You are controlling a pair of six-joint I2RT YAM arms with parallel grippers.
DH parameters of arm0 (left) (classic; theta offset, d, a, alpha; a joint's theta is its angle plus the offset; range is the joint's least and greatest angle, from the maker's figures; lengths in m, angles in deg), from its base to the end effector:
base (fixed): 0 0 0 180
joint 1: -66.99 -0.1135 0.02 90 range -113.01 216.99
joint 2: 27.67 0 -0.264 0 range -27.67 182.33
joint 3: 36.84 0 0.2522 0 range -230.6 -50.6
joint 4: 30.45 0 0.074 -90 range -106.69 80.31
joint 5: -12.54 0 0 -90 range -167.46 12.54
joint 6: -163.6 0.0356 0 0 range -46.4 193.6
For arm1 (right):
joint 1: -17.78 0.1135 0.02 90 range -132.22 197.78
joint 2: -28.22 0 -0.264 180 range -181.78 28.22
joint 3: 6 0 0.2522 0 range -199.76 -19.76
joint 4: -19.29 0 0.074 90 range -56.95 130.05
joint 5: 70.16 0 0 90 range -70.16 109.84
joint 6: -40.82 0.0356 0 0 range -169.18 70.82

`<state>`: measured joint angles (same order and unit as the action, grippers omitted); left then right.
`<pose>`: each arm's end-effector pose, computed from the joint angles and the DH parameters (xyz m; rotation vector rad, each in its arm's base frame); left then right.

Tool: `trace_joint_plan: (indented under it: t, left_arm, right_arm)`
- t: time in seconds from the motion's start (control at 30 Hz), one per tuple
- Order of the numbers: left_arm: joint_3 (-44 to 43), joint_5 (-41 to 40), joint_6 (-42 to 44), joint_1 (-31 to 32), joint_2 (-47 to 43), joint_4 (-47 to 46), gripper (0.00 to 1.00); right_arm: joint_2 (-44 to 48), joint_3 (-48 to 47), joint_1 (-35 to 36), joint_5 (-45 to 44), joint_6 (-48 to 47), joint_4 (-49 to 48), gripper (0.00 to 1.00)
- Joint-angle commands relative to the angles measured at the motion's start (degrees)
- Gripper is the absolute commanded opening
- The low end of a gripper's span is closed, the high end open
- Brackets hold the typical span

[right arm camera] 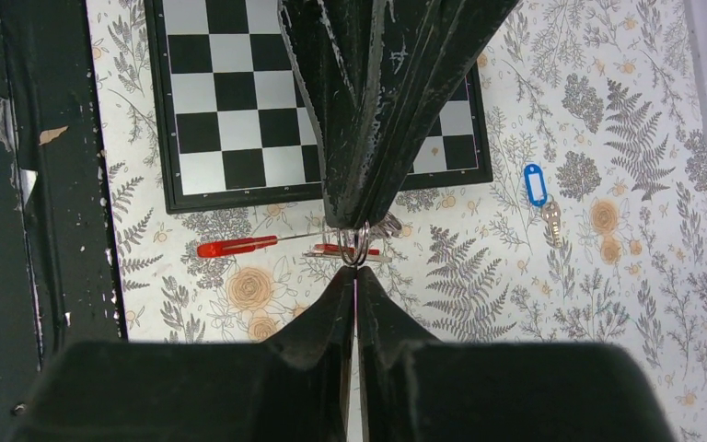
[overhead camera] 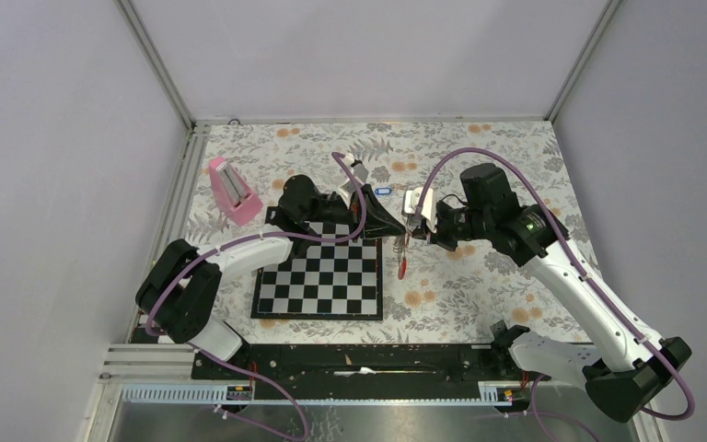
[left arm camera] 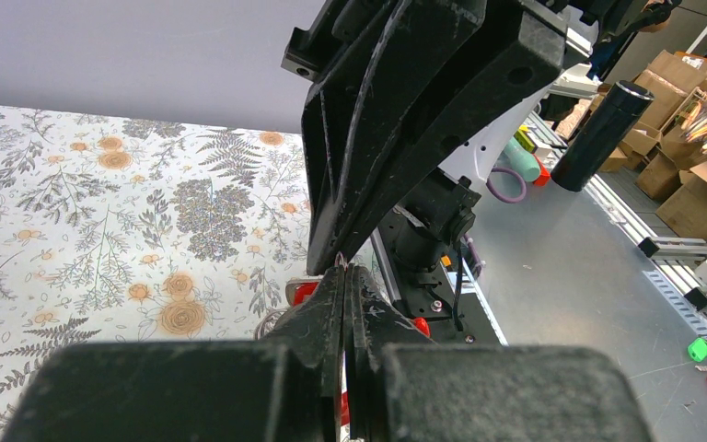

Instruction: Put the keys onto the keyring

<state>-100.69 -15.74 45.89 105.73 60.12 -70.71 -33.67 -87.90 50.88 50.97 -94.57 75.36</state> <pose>0.2359 -0.2294 0.3005 1.1555 1.1928 -1.5985 0.1718 0.1339 0.3712 -1.5690 1.4472 0.4702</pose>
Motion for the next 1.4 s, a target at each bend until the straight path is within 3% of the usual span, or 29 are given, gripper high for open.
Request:
trace_joint_plan:
  t: [0.0, 0.27, 0.7, 1.37]
  left_arm:
    - [0.16, -0.17, -0.29, 0.02, -2.03, -3.91, 0.00]
    - [-0.02, -2.01, 0.74, 0.01, -2.08, -1.58, 0.00]
    - [0.98, -9.24, -1.50, 0.02, -1.69, -0.59, 0.00]
    - [0.90, -11.44, -4.02, -0.84, -1.57, -2.07, 0.00]
  right_arm:
    - [0.94, 0.40, -0.19, 1.30, -0.52, -2.04, 0.07]
    - [0.94, 0.91, -0.15, 1.27, -0.20, -2.59, 0.00]
    - [0.48, 2.98, -0.14, -0.38, 2.46, -5.29, 0.00]
    - [0.62, 4.51, -0.17, -7.16, 6.06, -9.23, 0.00]
